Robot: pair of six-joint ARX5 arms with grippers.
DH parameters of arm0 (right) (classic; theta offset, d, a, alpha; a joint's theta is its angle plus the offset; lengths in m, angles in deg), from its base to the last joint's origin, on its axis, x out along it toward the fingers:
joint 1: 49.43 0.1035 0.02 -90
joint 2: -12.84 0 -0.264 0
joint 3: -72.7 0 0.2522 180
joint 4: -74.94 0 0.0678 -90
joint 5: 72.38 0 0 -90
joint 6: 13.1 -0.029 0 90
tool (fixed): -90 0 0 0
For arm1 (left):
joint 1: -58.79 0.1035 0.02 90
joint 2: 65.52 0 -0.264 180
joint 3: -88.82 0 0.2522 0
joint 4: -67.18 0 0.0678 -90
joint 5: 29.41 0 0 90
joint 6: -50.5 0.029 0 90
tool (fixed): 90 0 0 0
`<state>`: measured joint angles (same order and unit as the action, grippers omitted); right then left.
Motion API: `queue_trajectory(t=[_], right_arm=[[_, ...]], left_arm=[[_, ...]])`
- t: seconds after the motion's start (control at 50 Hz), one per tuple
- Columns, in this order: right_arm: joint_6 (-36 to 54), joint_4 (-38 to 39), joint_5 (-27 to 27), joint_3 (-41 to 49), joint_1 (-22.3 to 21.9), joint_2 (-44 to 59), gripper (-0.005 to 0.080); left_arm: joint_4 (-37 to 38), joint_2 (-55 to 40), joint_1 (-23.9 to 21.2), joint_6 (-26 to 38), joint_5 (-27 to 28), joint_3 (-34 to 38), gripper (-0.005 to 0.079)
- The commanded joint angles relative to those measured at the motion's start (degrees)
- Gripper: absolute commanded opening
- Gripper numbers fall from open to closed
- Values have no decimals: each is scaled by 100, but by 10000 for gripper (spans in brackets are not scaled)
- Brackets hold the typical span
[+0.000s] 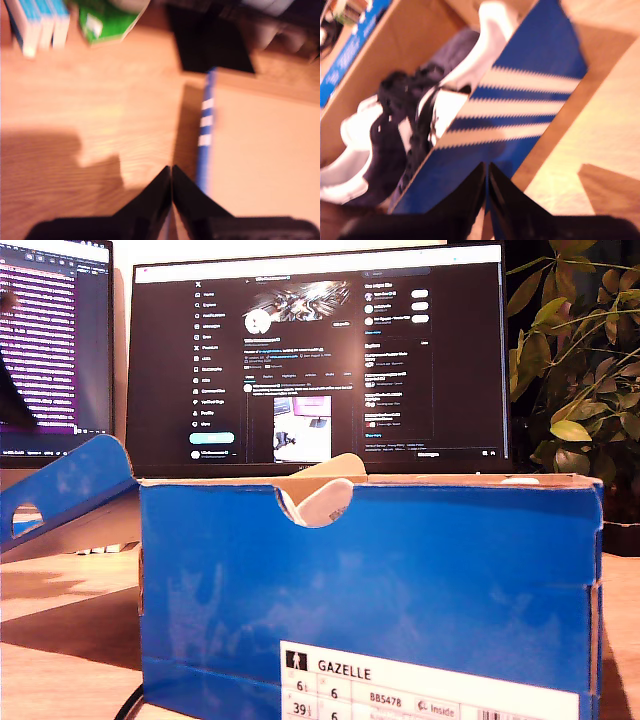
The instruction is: Close the blue shoebox by pushing the lid with your left arm and holding the box in place with your right arm
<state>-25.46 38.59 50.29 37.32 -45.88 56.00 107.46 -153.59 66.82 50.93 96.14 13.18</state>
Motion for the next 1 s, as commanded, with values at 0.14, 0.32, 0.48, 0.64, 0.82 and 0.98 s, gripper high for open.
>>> queue_trajectory(t=[0.14, 0.32, 0.48, 0.64, 0.82, 0.98], right_arm=[[15, 190, 24, -76, 308, 310, -13], [-7, 520, -26, -76, 590, 605, -13], [-149, 916, -164, -76, 885, 942, -13], [-337, 1362, -221, -74, 1152, 1338, -13], [-470, 1799, -319, -76, 1379, 1670, -13], [-527, 1934, -348, -76, 1405, 1705, -12]], left_arm=[[632, -1191, 94, 417, 232, -570, -19], [1084, -1934, 144, 568, 518, -890, -19], [1596, -2326, 144, 752, 1012, -1099, -19], [2044, -2422, 116, 905, 1311, -1169, -19], [2483, -2422, -13, 1064, 1353, -1174, -19], [2616, -2422, -243, 1167, 1405, -1180, -19]])
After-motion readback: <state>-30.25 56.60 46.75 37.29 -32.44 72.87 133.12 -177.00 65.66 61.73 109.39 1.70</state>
